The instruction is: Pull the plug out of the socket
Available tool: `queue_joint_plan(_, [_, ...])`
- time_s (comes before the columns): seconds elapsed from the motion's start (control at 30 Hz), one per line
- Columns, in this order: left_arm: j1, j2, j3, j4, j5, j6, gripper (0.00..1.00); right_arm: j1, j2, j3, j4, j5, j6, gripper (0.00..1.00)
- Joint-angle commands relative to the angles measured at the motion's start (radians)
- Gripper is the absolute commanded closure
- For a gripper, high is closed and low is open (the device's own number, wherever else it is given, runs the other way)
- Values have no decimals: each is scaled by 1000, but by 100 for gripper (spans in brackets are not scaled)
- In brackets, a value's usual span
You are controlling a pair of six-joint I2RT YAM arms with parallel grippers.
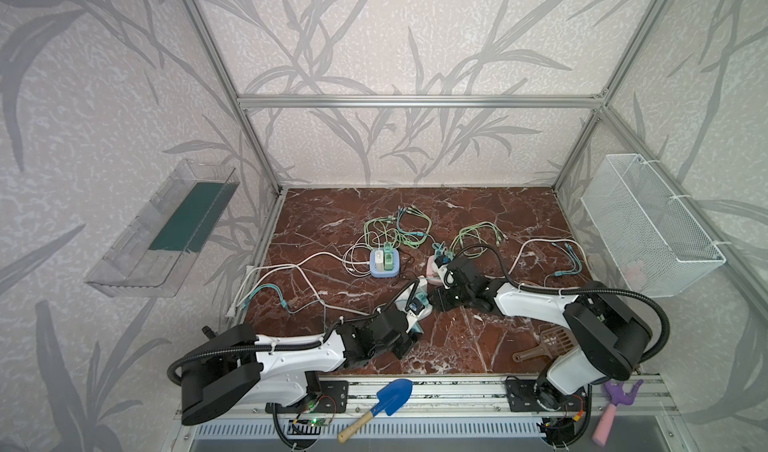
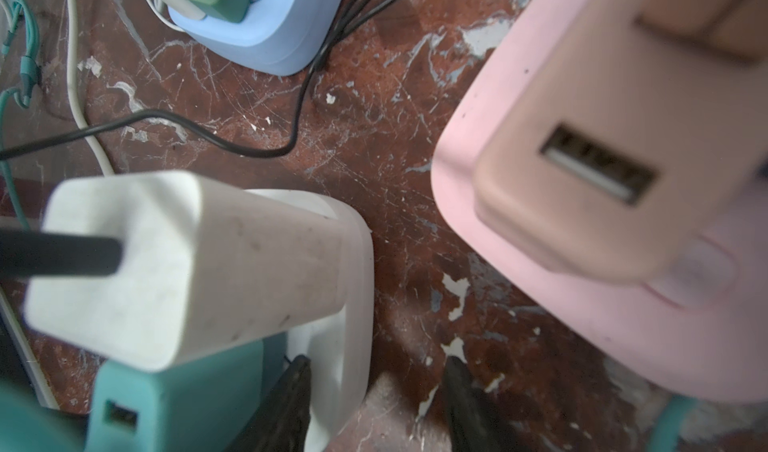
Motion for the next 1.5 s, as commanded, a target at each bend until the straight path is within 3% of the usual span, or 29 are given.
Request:
queue_joint_plan(0.0, [-4,-40,15,-95,-34,-35,39,-7,12,-42,-142,49,-27,48])
queue_joint_plan(0.13, [-5,-55,33,-153,-47,-65,32,-6,9,-40,-146,48,-32,48])
queue_joint_plan(0.37, [-9,-97,94,-289,-151,-106,32,-7,-17,-40,-167,55,-41,48])
queue_joint_plan(0.67, [-2,-110,147,-305,-306,-79,22,-7,-115,-50,-188,73,-41,47])
queue_joint_plan(0.83, [39,-80,157,-280,-325,-65,19,-3,-184,-69,-190,78,-46,47])
queue_joint_plan(1.1, [176,-29,154,-205,-235,-80,18,53,-297,-125,-129,113,-39,47])
queue_joint_plan(1.47, [225,58,182,-145,-112,-68,18,239,-309,-118,-61,309,25,47])
